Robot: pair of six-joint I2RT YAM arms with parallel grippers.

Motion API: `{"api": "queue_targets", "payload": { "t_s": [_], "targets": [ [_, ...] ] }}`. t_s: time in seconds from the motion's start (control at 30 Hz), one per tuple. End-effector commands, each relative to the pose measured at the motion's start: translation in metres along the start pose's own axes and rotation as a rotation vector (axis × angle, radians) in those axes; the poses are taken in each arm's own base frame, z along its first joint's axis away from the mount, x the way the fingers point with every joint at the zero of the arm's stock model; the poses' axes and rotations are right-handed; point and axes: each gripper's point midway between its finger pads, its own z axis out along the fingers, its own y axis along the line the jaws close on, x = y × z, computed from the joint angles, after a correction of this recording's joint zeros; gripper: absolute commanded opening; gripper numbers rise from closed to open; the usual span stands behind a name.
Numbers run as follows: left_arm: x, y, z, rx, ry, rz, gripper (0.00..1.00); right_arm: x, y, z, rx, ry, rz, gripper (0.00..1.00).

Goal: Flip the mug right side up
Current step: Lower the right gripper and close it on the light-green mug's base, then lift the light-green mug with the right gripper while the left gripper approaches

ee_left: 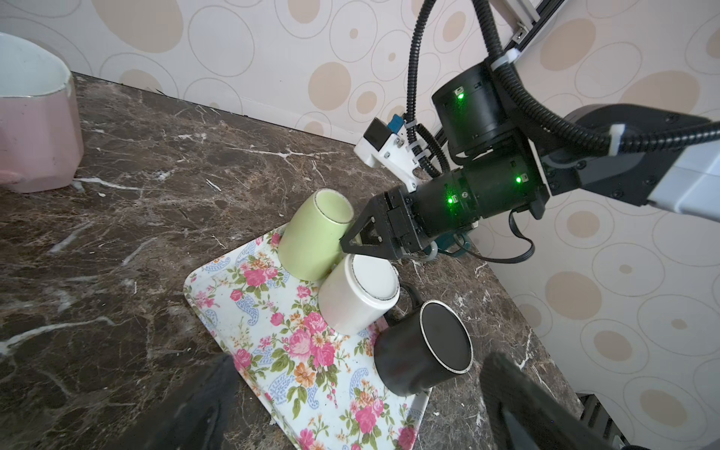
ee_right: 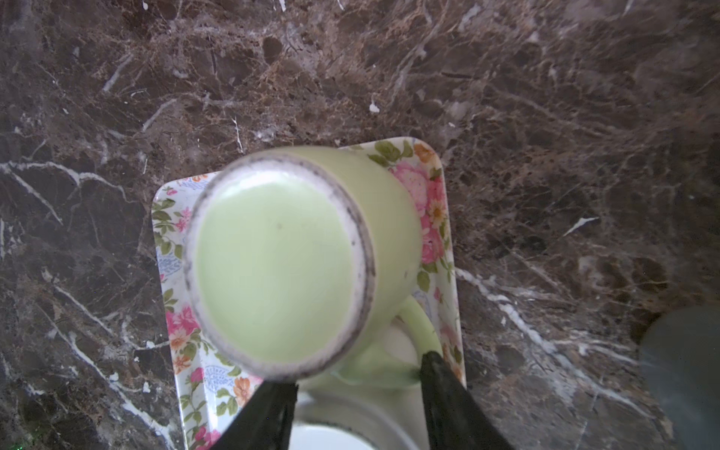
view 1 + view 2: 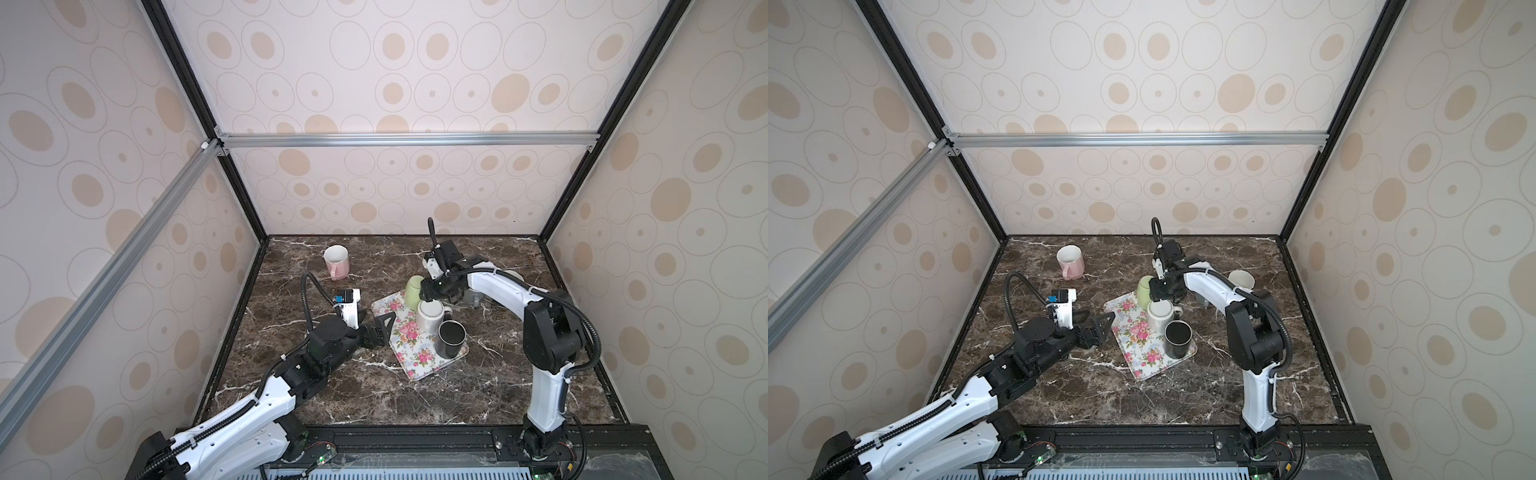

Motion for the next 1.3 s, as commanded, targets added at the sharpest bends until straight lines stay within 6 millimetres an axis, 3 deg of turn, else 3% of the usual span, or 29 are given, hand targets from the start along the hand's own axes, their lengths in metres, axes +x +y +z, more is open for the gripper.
{"api": "queue_targets", "payload": {
  "t_s": [0.0, 0.2, 0.4, 0.57, 1.13, 1.27],
  "targets": [
    [-0.012, -0.007, -0.003, 0.008, -0.036, -0.027, 0.98, -0.003, 0.017, -0.004, -0.093, -0.020, 0.000, 0.52],
    [-0.009, -0.008, 0.001, 0.017, -0.024, -0.032, 0.98, -0.004, 0.003, -0.007, -0.012, -0.020, -0.019, 0.48],
    [-0.008, -0.008, 0.004, 0.019, -0.021, -0.031, 0.98, -0.005, -0.008, -0.010, 0.062, -0.013, -0.052, 0.34],
    [-0.004, -0.007, 0.008, 0.014, -0.007, -0.028, 0.98, -0.007, -0.016, -0.010, 0.112, -0.019, -0.077, 0.33],
    [-0.006, -0.002, 0.009, -0.039, 0.015, -0.018, 0.98, -0.011, -0.013, 0.003, 0.087, -0.011, -0.131, 0.32],
    [-0.012, -0.004, 0.008, -0.051, 0.021, -0.012, 0.98, -0.008, -0.012, 0.007, 0.071, 0.005, -0.160, 0.27]
  ]
}}
